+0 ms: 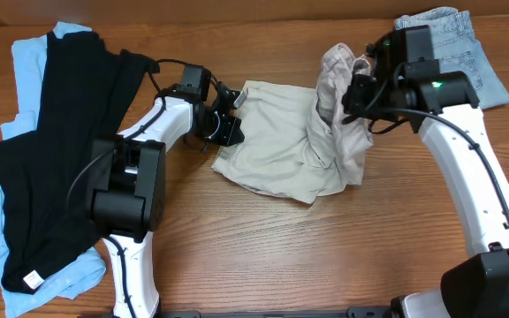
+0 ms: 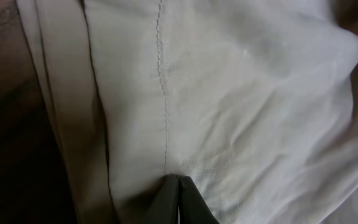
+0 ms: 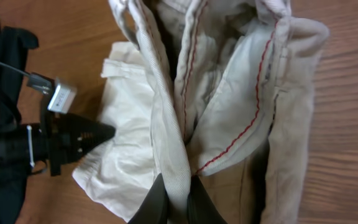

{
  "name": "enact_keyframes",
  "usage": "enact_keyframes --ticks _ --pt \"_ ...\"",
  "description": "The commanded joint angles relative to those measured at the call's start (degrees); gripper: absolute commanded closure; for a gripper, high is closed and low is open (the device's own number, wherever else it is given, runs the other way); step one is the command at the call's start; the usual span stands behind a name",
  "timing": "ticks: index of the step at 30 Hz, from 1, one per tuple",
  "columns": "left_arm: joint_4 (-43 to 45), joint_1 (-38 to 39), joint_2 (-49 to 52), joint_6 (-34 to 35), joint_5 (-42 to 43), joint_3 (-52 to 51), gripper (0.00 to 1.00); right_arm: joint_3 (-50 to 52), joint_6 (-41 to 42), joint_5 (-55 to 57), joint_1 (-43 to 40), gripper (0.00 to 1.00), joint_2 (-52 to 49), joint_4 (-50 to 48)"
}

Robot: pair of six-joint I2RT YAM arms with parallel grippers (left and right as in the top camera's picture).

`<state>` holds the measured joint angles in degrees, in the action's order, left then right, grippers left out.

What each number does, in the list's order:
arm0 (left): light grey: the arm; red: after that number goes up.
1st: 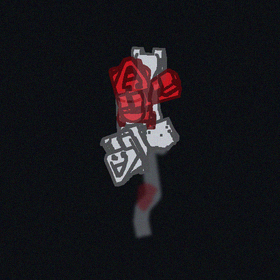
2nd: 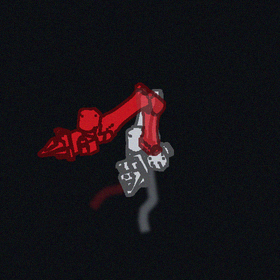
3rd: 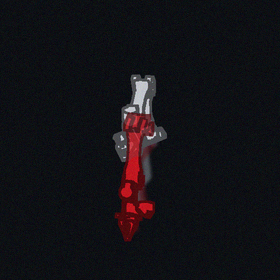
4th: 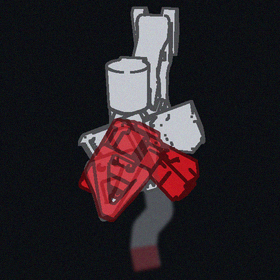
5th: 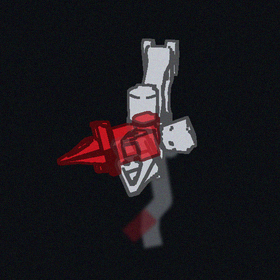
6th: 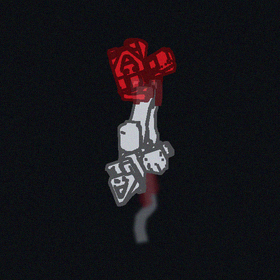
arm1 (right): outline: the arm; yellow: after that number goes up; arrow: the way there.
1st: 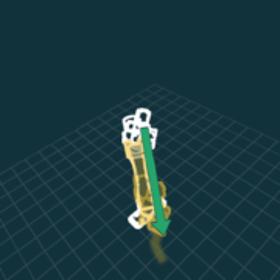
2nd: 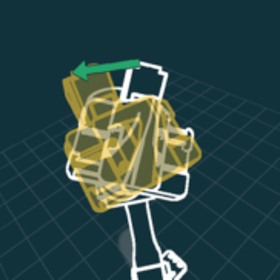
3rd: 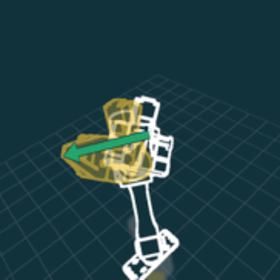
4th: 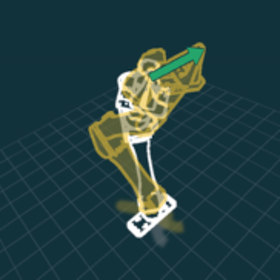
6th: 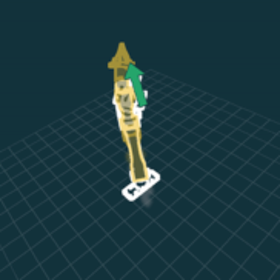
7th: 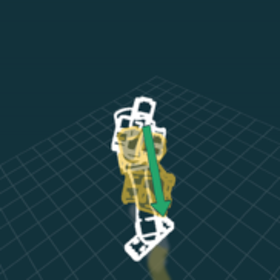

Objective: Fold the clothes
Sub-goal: 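Fold the right half of the shorts leftward over the left half with the right gripper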

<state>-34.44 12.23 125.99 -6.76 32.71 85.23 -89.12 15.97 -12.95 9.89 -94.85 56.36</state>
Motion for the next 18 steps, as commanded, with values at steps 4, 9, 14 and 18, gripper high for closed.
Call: enact_keyframes --ticks 4,9,14,18 --pt "0.7 -0.4 0.3 6.6 -3.2 -2.3 0.96 -0.9 6.5 4.2 7.6 0.96 -5.0 -2.5" --pt "0.7 -1.6 0.3 9.6 -3.3 -2.3 0.96 -0.9 10.7 4.3 13.4 0.96 -11.0 -6.5" --pt "0.7 -2.7 0.3 11.0 -3.3 -2.3 0.96 -0.9 15.9 5.4 18.3 0.96 -12.7 -9.9" --pt "0.7 -2.7 0.3 11.1 -3.3 -2.3 0.96 -0.9 20.6 9.1 20.6 0.96 -12.7 -10.1"
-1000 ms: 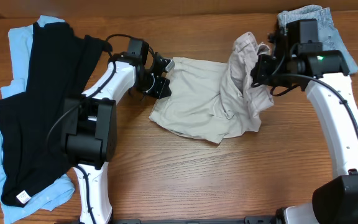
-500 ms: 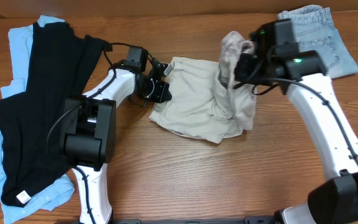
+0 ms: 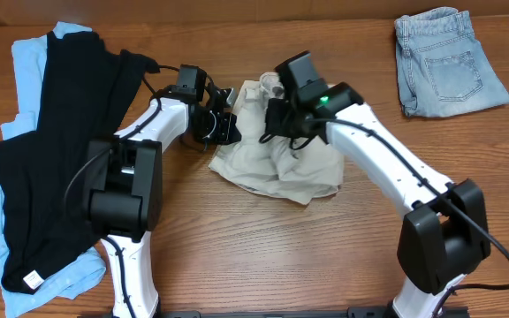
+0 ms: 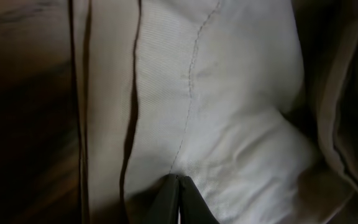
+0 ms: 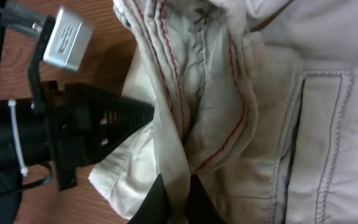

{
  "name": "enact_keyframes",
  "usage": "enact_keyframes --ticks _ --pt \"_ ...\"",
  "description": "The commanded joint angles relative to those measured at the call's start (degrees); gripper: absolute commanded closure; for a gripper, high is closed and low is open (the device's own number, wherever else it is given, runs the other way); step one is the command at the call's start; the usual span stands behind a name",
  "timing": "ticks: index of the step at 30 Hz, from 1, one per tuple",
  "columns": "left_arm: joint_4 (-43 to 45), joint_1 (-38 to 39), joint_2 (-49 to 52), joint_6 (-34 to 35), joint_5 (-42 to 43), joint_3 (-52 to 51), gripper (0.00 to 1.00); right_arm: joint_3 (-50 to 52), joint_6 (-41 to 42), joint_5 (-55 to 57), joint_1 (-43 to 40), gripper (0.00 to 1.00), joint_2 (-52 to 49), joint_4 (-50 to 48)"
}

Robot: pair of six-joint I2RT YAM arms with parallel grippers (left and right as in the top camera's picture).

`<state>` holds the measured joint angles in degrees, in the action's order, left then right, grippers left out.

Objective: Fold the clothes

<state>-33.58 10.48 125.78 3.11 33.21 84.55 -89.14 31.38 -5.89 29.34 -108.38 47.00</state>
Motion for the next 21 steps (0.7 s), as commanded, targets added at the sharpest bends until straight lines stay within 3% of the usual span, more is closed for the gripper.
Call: enact_keyframes --ticks 1,9,10,14,15,17,21 --pt "-0.1 -0.9 0.5 1.2 -3.8 -1.6 0.96 -0.8 6.0 2.0 1.5 0.96 0.9 -0.9" --pt "0.0 -0.9 0.5 2.3 -3.8 -1.6 0.96 -0.8 19.7 7.8 5.2 0.96 0.9 -2.7" --pt "0.0 -0.9 0.5 2.3 -3.8 -1.6 0.96 -0.8 20.2 7.7 5.7 0.93 0.9 -3.5" --pt "0.0 -1.2 0.5 3.6 -3.7 -1.6 0.96 -0.8 21.0 7.3 7.4 0.49 0.9 -6.0" --pt "0.0 -1.4 0.5 4.2 -3.6 -1.5 0.96 -0.9 20.9 7.3 7.5 0.43 0.9 -6.1" --pt "-1.0 -2.0 0.5 4.8 -2.8 -0.7 0.96 -1.1 19.3 5.3 7.6 0.34 1.1 -6.0" --pt "-8.7 -4.3 0.3 4.2 -2.2 4.8 0.95 -2.8 15.0 1.9 5.9 0.3 2.9 -3.1"
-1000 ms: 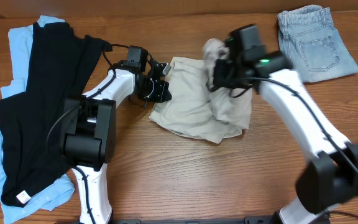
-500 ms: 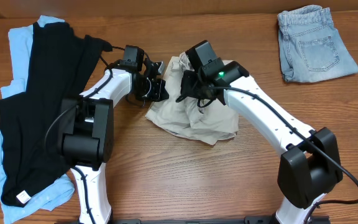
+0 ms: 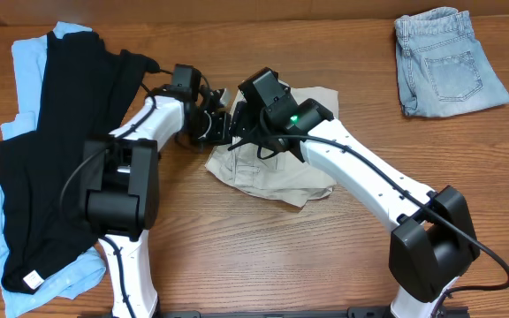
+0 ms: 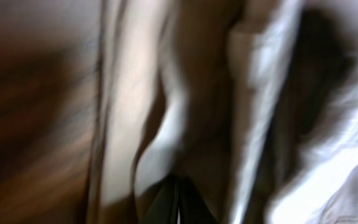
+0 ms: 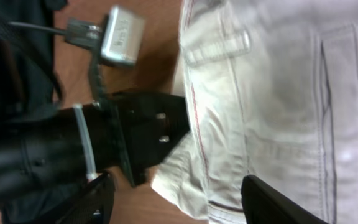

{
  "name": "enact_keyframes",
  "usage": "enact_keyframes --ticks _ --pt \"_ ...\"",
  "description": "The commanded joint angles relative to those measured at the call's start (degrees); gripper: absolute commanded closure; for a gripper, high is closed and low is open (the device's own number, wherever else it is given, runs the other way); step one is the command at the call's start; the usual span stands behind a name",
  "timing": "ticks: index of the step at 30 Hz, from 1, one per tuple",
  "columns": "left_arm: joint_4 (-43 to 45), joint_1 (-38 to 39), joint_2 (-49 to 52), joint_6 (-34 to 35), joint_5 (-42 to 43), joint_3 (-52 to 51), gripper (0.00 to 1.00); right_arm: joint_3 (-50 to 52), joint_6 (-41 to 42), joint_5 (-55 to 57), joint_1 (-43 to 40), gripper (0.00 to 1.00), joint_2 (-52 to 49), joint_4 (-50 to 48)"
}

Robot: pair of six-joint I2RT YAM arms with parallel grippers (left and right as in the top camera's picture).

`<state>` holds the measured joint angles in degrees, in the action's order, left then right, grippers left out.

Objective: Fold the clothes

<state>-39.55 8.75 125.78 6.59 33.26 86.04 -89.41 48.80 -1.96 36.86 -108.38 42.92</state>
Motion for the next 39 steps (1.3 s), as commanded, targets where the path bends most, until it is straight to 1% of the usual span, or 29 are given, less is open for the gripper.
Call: enact_keyframes --ticks 1,4,5,6,8,10,12,13,17,19,21,26,33,39 --pt "-5.7 -3.4 0.3 -0.1 -2.2 5.7 0.94 -3.0 -3.6 -2.0 -2.4 0.3 3.8 2.3" --pt "-13.8 -5.6 0.2 -2.4 -2.6 12.7 0.86 -3.1 -7.5 -2.0 -4.7 0.3 6.4 5.8" --pt "-16.5 -6.3 0.2 -3.0 -2.6 15.2 0.82 -3.1 -8.9 -2.0 -5.4 0.27 7.0 7.2" --pt "-19.3 -7.0 0.2 -3.7 -2.6 18.2 0.75 -3.1 -10.3 -2.0 -6.3 0.25 7.3 9.1" --pt "-23.6 -8.0 0.2 -4.8 -2.6 23.3 0.66 -3.1 -12.9 -2.0 -7.6 0.22 7.4 12.7" --pt "-27.1 -8.7 0.1 -5.2 -3.1 28.0 0.53 -2.7 -15.0 -2.0 -8.7 0.22 7.1 15.9" --pt "-29.5 -8.9 0.1 -5.2 -4.3 32.4 0.4 -1.6 -16.9 -2.0 -9.0 0.22 6.7 18.1" --pt "-30.2 -8.9 0.1 -5.2 -4.9 34.0 0.35 -1.0 -17.7 -2.0 -9.0 0.22 6.5 18.7" --pt "-30.9 -8.9 0.1 -5.1 -5.8 37.5 0.21 2.7 -19.6 -2.4 -8.0 0.23 6.3 18.7" --pt "-30.7 -8.9 0.2 -5.2 -5.9 37.5 0.18 4.5 -20.9 -2.9 -7.5 0.23 6.3 18.2" --pt "-30.8 -8.9 0.2 -5.1 -7.8 37.4 0.16 6.0 -21.9 -2.9 -7.1 0.23 6.3 17.6" --pt "-31.3 -8.8 0.2 -5.1 -13.0 37.2 0.15 10.7 -23.8 -2.9 -6.5 0.22 6.3 14.5" --pt "-31.2 -8.8 0.2 -5.1 -14.3 36.5 0.14 18.7 -26.4 -4.8 -6.6 0.22 6.2 8.4" --pt "-30.9 -8.8 0.2 -5.1 -14.3 35.6 0.13 25.1 -26.3 -4.6 -7.5 0.21 5.5 3.4"
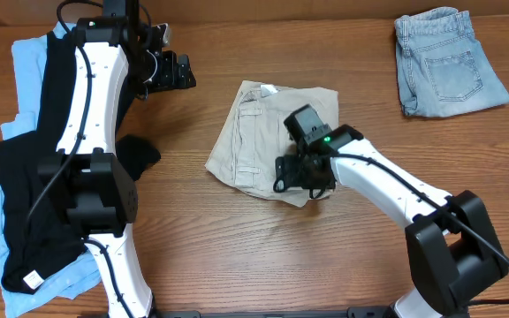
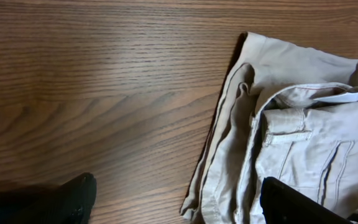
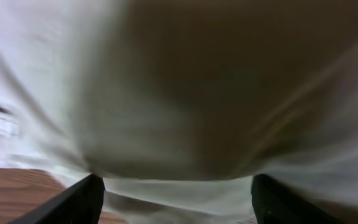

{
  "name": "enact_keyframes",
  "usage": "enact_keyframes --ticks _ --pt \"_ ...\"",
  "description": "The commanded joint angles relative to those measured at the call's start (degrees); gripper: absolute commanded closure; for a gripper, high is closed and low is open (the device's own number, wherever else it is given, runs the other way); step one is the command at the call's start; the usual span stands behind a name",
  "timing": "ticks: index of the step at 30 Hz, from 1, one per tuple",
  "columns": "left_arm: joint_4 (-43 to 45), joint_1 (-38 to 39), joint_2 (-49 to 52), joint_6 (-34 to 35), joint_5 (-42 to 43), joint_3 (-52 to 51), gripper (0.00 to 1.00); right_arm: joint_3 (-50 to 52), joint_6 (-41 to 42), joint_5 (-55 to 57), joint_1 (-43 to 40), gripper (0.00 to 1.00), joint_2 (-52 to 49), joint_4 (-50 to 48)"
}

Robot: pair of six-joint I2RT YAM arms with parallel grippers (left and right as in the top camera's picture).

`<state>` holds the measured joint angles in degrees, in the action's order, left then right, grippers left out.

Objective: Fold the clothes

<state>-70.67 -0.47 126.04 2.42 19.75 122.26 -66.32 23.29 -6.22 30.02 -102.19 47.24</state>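
Note:
The beige shorts (image 1: 272, 132) lie folded flat in the middle of the table, a back pocket facing up. My right gripper (image 1: 300, 179) is low over their near right edge, open; in the right wrist view (image 3: 179, 199) blurred beige cloth fills the frame between the spread fingers. My left gripper (image 1: 171, 72) is open, up at the far left and clear of the shorts. The left wrist view (image 2: 178, 190) looks down on bare wood and the shorts' left edge (image 2: 241, 143).
A black garment (image 1: 60, 150) lies over a light blue shirt (image 1: 25, 71) along the left side, under the left arm. Folded blue jeans (image 1: 447, 60) sit at the far right corner. Wooden table (image 1: 237, 256) all round.
My left gripper was shut on the shorts' left edge; now it is open and away at the far left. My right gripper, open then by the left edge, is now at the near right edge.
First my right gripper held the shorts' right half lifted at the right, the left gripper shut on the left edge. Then that half was over the middle. Then it lay on the left half, right gripper open. Now both grippers are open, shorts folded.

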Motion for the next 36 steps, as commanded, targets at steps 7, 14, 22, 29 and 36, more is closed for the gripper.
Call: enact_keyframes --ticks 7,14,22,29,36 --pt "0.2 0.5 0.0 -1.0 -0.7 -1.0 0.13 6.4 -0.6 0.9 -6.3 0.21 -1.1 -4.4" --pt "0.6 0.5 0.0 -1.0 -0.7 -1.0 0.13 6.8 -3.8 7.0 -14.4 0.21 -1.4 -11.6" --pt "1.9 0.5 0.0 -1.0 -0.9 -1.0 0.11 4.5 -12.7 6.9 -20.9 0.18 -1.3 -25.7" --pt "3.6 0.2 0.0 -0.7 -2.7 -1.0 0.05 -15.4 -18.0 6.1 -17.3 0.17 -0.5 -5.0" --pt "5.9 -3.2 0.0 4.3 -3.6 -1.0 0.0 -22.5 -22.3 8.3 -3.6 0.12 -1.4 -1.9"
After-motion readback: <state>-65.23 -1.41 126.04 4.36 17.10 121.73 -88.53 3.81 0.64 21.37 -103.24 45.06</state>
